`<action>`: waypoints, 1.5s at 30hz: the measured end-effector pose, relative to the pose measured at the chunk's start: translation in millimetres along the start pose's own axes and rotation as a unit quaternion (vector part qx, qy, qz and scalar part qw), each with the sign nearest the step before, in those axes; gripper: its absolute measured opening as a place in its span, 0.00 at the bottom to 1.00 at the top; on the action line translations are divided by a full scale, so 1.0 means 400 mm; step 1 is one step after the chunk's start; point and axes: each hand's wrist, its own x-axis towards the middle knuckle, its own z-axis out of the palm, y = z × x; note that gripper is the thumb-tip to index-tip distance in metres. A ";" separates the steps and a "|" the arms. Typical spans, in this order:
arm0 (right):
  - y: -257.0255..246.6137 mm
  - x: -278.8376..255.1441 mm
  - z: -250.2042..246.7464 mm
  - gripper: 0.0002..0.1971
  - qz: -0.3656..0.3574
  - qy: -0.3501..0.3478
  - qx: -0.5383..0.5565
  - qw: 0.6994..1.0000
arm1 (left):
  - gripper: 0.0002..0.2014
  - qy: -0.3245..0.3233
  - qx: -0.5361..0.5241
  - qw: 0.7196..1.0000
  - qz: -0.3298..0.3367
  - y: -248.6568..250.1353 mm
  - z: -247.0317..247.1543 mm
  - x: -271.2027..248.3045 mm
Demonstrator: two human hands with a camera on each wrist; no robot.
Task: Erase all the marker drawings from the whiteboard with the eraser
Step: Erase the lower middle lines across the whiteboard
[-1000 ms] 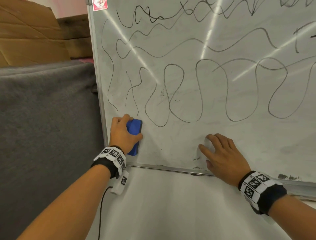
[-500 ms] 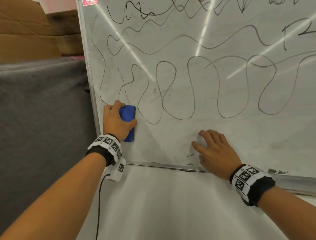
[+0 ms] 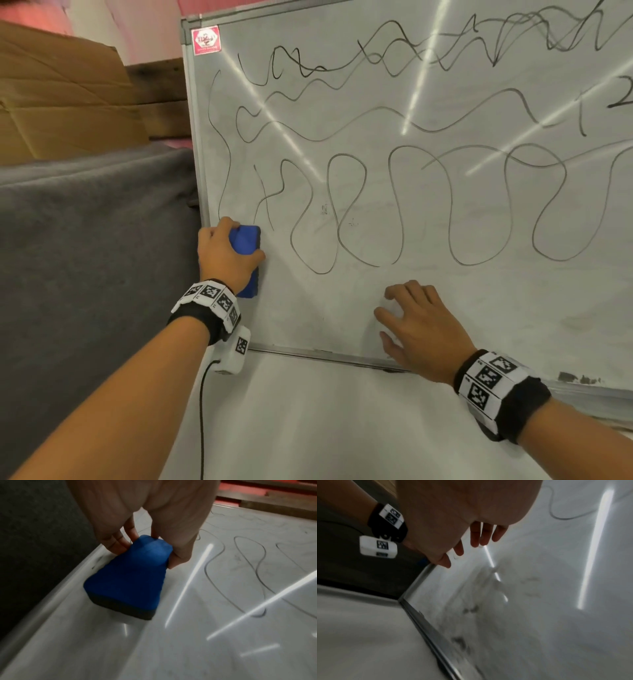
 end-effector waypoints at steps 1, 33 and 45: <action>-0.017 0.028 -0.008 0.13 -0.013 0.002 0.012 1.000 | 0.30 -0.015 0.011 1.000 0.002 -0.003 -0.006 0.002; -0.198 0.351 0.058 0.24 0.039 0.084 -0.007 0.996 | 0.27 0.044 -0.136 0.967 -0.212 -0.090 0.009 0.058; -0.139 0.330 0.049 0.31 0.031 0.086 0.008 0.996 | 0.29 0.052 -0.294 0.910 -0.288 -0.126 0.058 0.146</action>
